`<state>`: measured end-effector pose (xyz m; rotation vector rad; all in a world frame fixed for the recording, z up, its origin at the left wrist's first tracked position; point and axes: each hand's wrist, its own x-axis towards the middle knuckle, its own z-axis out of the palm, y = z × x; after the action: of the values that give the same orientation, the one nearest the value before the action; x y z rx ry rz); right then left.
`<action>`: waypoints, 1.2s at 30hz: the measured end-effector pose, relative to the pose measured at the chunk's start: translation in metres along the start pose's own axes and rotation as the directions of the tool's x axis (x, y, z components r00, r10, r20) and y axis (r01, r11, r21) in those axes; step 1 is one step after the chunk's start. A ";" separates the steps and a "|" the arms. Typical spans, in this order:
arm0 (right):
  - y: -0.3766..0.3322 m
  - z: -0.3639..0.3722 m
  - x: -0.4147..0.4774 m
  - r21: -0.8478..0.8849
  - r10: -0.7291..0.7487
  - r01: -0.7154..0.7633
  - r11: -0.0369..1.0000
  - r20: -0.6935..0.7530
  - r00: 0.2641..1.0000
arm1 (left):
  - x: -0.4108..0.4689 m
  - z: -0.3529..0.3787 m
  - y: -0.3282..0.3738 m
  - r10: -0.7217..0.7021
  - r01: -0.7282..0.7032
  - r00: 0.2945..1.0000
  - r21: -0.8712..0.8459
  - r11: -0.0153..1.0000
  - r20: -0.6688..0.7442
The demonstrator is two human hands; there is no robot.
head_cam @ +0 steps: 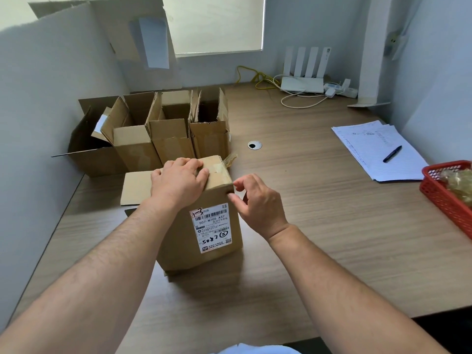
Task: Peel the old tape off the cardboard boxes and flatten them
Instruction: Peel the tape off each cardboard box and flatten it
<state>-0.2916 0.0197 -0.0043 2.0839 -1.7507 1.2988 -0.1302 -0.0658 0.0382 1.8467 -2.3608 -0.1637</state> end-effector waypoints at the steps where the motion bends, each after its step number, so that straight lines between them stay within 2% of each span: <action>1: 0.001 0.001 0.001 -0.019 -0.023 0.022 1.000 -0.020 1.000 | 0.001 0.000 0.000 0.000 0.000 1.000 0.001 1.000 0.000; 8: 0.004 0.000 0.010 -0.162 -0.188 0.172 0.972 -0.094 0.978 | 0.007 0.001 -0.003 0.009 -0.009 1.000 0.008 1.000 0.016; 11: 0.007 0.000 0.012 -0.201 -0.210 0.187 0.962 -0.101 0.973 | 0.008 -0.005 -0.007 0.045 -0.047 0.993 0.013 0.999 0.109; 15: 0.010 0.004 0.013 -0.212 -0.162 0.135 0.968 -0.117 0.980 | 0.007 -0.013 -0.016 0.103 -0.120 0.950 0.040 0.992 0.295; 18: 0.010 0.006 0.010 -0.150 -0.124 0.118 0.982 -0.027 0.992 | 0.013 -0.016 -0.020 0.121 -0.136 0.939 0.023 0.990 0.321; 19: 0.007 0.006 0.011 -0.114 -0.046 0.047 0.992 0.017 0.999 | 0.015 -0.016 -0.019 0.122 -0.136 0.940 0.022 0.991 0.318; 20: 0.004 0.005 0.013 -0.053 0.089 -0.086 0.995 0.060 0.994 | 0.016 -0.016 -0.018 0.120 -0.134 0.941 0.023 0.991 0.316; 21: 0.001 0.004 0.017 0.048 0.263 -0.270 0.962 0.117 0.958 | 0.018 -0.016 -0.017 0.115 -0.129 0.943 0.026 0.991 0.313; 22: -0.003 0.003 0.022 0.185 0.433 -0.469 0.863 0.204 0.878 | 0.019 -0.016 -0.017 0.107 -0.122 0.945 0.029 0.992 0.309; 23: -0.006 0.002 0.028 0.321 0.556 -0.638 0.700 0.316 0.769 | 0.019 -0.015 -0.017 0.100 -0.115 0.948 0.035 0.993 0.302; 25: -0.010 -0.002 0.037 0.456 0.617 -0.817 0.353 0.543 0.570 | 0.020 -0.012 -0.018 0.087 -0.105 0.954 0.048 0.993 0.286; 26: -0.010 -0.005 0.039 0.474 0.600 -0.849 0.235 0.617 0.510 | 0.020 -0.010 -0.019 0.085 -0.104 0.956 0.052 0.993 0.280; 28: -0.010 -0.009 0.042 0.492 0.567 -0.864 0.104 0.685 0.458 | 0.019 -0.007 -0.020 0.089 -0.109 0.959 0.061 0.992 0.268; 36: -0.013 -0.010 0.046 0.472 0.565 -0.867 -0.161 0.764 0.311 | 0.013 -0.001 -0.020 0.119 -0.140 0.967 0.077 0.987 0.227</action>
<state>-0.2880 -0.0045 0.0382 1.1885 -3.2343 2.9447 -0.1139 -0.0830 0.0366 1.7896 -2.6741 -0.2631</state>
